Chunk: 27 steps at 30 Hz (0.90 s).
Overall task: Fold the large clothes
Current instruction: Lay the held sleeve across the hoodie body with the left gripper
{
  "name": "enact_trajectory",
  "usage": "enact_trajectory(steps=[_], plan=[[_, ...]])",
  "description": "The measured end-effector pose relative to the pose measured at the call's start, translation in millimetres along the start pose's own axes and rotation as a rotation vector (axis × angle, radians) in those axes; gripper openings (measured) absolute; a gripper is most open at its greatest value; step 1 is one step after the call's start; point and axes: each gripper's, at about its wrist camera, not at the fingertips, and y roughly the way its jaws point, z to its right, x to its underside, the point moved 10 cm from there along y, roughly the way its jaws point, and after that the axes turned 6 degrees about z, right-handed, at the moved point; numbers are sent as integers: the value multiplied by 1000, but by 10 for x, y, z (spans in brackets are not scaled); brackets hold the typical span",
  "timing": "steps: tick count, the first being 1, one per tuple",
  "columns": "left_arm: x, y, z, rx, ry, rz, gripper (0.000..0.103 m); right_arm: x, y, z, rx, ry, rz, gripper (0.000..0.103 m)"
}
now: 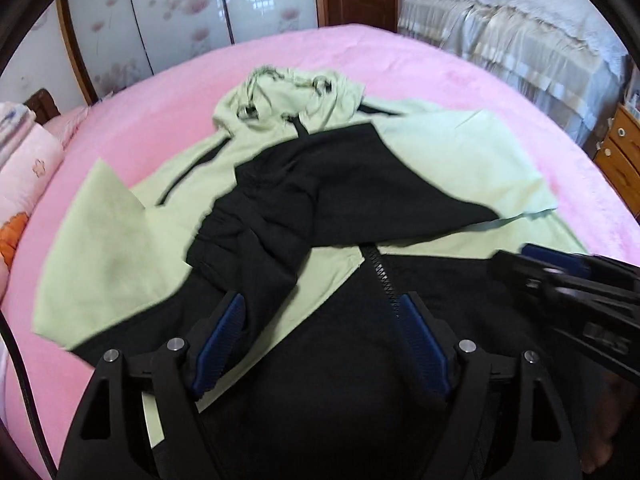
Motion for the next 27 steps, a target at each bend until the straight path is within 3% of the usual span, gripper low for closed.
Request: enact_trajectory(steps=[4,8,12,17,21,27], plan=[[-77,-447,-185,-34,-34,61,79,-70,-66,-193,-48,-30,20,40],[5,-797,-594,-117,-123,95,85,-179,-122,-450,-86,-79,38,41],[225,-913,-1157,-263,-234,54,85,-349,-160,-751,-128,-124,62,54],[544,-815,-1716,-410,-316,-21,85,-585,-17,-1199,-143,-191,59,63],[710,-698,-1964,-416,-383,-33,85,-570,295,-1555,-107,-306,12,64],[800,-464,-2128,-401,-418,-43,85,-192,941,-1813,16,-522,-113,65]])
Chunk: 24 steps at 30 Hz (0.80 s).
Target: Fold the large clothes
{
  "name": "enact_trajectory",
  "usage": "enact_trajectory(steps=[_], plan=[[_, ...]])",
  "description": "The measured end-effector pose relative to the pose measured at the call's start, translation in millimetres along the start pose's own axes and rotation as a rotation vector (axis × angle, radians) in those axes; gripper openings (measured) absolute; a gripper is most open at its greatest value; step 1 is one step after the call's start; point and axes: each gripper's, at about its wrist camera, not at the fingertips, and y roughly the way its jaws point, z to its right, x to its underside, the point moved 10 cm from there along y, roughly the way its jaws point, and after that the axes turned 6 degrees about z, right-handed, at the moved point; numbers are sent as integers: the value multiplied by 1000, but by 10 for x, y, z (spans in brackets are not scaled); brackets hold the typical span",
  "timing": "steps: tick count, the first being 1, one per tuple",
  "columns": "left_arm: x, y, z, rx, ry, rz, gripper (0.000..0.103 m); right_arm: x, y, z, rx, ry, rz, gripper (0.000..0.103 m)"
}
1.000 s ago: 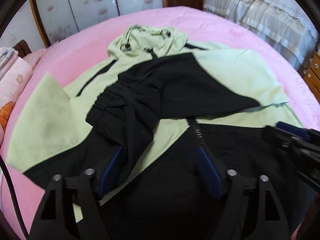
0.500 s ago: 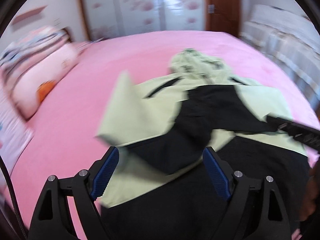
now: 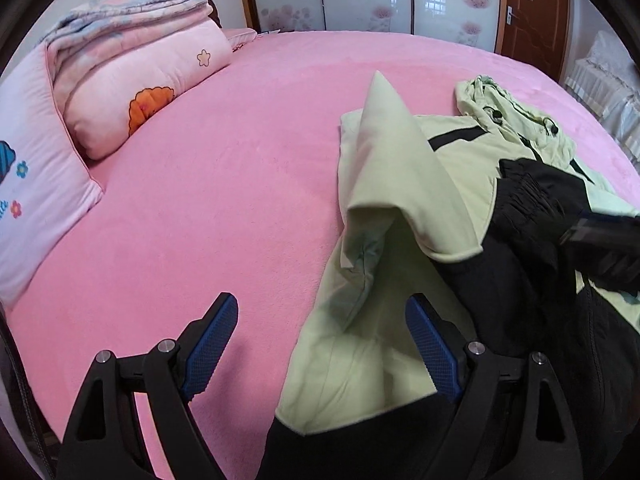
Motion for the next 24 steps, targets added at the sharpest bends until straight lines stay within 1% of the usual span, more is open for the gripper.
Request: enact_trajectory(steps=[2,3,5,7,8,9,10,11,12,14,15,16,17,18,19,21,22,24], plan=[[-16,79,1,3,-9,-4,85,84,157,-4,69,-48,-33,64],[-29,117,4,10,-16,-5,85,123,209,-6,82,-60,-48,64],[-33,156,18,13,-25,-5,85,171,266,-35,65,-69,-54,63],[-43,202,46,17,-30,-9,85,175,260,-47,38,-69,-49,41],[-43,226,59,19,-30,-13,85,155,240,-37,39,-73,-53,20],[-34,247,78,23,-33,-19,85,111,191,-20,33,-70,-42,14],[-25,256,99,26,-37,-23,85,32,98,-5,7,-57,-14,11],[-11,266,119,32,-44,-25,85,-98,-56,23,-31,-43,43,11],[3,271,136,35,-48,-28,85,-223,-206,73,-46,-36,103,11],[40,285,177,40,-51,-36,85,-458,-590,277,-62,-5,247,11],[66,294,206,40,-49,-42,85,-522,-726,396,-62,16,299,11],[83,298,222,42,-47,-45,85,-566,-856,581,-49,46,355,11],[105,304,248,45,-44,-49,85,-569,-927,782,-22,78,393,13],[137,313,283,49,-39,-58,85,-521,-938,969,6,109,405,17],[156,316,301,52,-36,-62,85,-433,-887,1160,32,142,392,21],[210,317,361,62,-22,-77,85,-112,-651,1494,57,212,283,47],[225,305,380,68,-13,-81,85,107,-512,1631,56,244,208,51],[233,253,412,86,11,-81,85,404,-412,1783,49,283,120,51]])
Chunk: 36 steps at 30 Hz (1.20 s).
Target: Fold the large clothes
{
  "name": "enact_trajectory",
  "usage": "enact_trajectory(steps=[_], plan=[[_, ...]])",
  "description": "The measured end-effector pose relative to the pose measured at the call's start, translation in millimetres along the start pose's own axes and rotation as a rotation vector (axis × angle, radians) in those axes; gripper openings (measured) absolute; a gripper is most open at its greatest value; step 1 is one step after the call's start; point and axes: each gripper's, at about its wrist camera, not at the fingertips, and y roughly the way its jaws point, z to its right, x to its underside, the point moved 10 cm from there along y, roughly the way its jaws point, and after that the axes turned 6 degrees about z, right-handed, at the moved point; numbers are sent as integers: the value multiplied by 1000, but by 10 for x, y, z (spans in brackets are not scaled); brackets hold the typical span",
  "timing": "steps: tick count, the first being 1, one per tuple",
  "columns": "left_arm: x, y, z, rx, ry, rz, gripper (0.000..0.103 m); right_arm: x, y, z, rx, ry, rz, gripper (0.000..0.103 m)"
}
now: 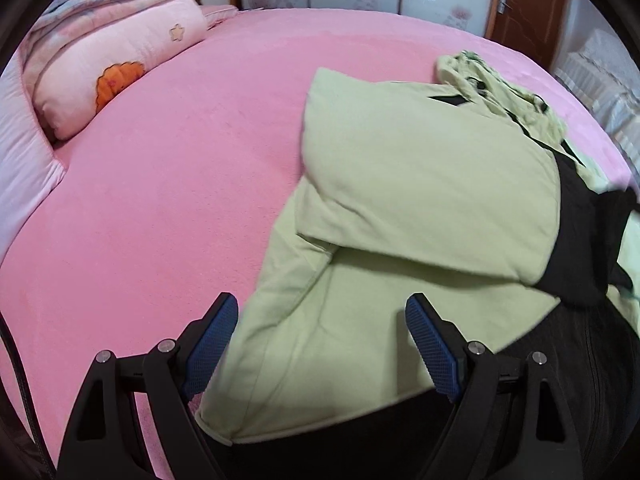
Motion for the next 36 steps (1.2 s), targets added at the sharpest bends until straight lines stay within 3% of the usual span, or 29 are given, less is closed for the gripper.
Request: enact_trajectory(steps=[4,6,10,12,18,22,26,28,29,31,33,36], plan=[[-90,-201,68,91,49,19,85,98,-133,305,-57,67,-15,52],[-231,-299,87,139,57,43,85,-7,-138,410,-78,110,-9,59],[-646,-239,73,145,64,75,85,-216,98,602,-72,169,-17,60],[-871,-68,87,150,73,77,85,-268,320,725,-76,206,-52,60],[-1310,761,57,129,92,-41,85,-184,773,1001,-25,233,-142,60],[-1429,1143,-33,123,53,-106,85,-80,866,967,-111,226,-170,60],[-1465,1449,-33,150,-8,-164,85,-15,875,886,-135,161,-167,60],[-1466,1525,27,163,-16,-174,83,-2,873,815,-156,130,-163,46],[-1478,1536,70,175,-15,-162,77,22,882,768,-169,111,-172,29],[-1481,1529,199,210,3,-146,14,36,868,738,-149,67,-165,25],[-1509,1509,194,145,25,-131,4,1,815,698,-120,9,-129,17],[-1638,1334,123,107,33,-37,2,-169,670,590,-83,-71,-28,15]])
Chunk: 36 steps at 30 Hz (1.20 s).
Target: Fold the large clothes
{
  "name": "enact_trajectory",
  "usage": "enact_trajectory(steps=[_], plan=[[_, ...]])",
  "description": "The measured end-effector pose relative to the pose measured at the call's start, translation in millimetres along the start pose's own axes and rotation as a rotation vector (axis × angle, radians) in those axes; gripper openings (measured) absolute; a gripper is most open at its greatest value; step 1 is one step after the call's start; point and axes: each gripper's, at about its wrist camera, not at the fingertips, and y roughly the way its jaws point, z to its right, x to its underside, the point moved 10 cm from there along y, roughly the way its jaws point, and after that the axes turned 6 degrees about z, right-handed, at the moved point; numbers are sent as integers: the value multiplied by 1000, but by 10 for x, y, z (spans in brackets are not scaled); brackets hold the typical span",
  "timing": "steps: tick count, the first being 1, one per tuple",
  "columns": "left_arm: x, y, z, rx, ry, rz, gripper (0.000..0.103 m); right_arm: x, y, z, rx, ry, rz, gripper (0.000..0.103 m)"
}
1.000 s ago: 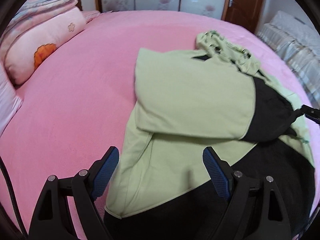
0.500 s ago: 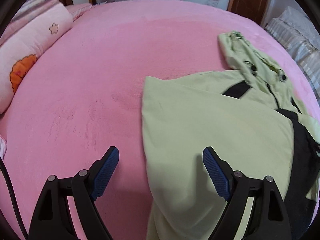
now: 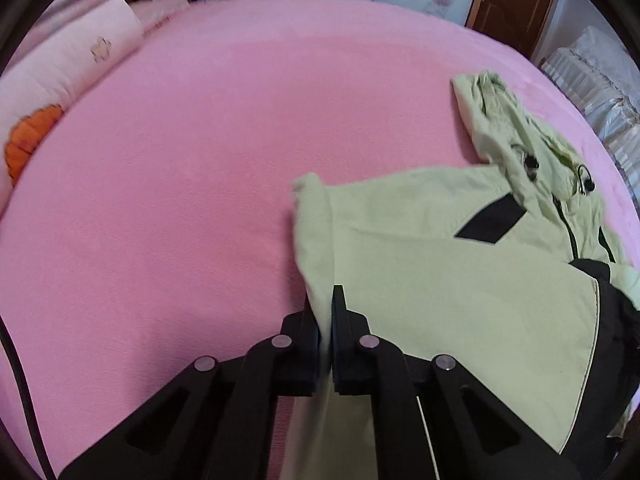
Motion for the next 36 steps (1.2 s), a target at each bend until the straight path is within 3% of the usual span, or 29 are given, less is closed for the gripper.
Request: enact_trajectory(steps=[3,6,7,10,12,14,16,17,21,26,32,36], plan=[[-154,-232,-81,-1,-26,106,2,-279,-151,-130,34,-69,140,15],[-177,-204,-183,-28,-24,126,2,-455,-71,-123,84,-82,221,15],[-163,-160,-224,-42,-16,118,2,-437,54,-91,110,-84,199,16],[-73,98,-263,-78,12,82,2,-172,509,32,114,-33,0,26],[-30,129,-273,-94,26,78,7,-182,447,86,114,10,4,36],[-24,78,-281,-89,11,56,20,-215,302,133,129,32,18,48],[-31,-17,-312,-92,-8,34,52,-225,158,151,124,36,30,53],[-31,-85,-321,-98,-15,40,56,-215,92,156,121,41,26,54],[95,-587,-246,-63,16,79,64,-33,-105,122,65,104,-12,54],[685,-986,-41,-19,126,31,64,238,-314,-17,-11,208,-15,54],[1262,-1079,107,-74,273,4,64,386,-401,-193,-35,222,-19,54],[1339,-924,200,-128,319,11,64,348,-344,-227,-62,270,-23,54]])
